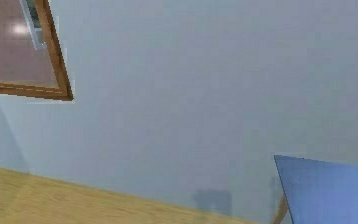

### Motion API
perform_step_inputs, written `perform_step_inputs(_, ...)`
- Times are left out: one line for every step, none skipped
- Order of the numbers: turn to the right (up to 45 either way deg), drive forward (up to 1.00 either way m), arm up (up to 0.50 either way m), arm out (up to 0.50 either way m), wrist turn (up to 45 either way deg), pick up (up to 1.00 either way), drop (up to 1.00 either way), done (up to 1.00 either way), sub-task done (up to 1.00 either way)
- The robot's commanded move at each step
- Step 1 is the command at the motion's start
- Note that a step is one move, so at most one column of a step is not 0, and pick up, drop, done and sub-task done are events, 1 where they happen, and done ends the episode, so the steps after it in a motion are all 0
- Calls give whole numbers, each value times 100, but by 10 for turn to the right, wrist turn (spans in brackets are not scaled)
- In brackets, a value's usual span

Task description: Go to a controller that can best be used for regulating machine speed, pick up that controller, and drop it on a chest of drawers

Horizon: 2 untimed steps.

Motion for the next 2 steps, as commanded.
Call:
perform_step_inputs(0, 0, 0, 0, 330, 0, 0, 0, 0)
perform_step_inputs(0, 0, -30, 0, 0, 0, 0, 0, 0)
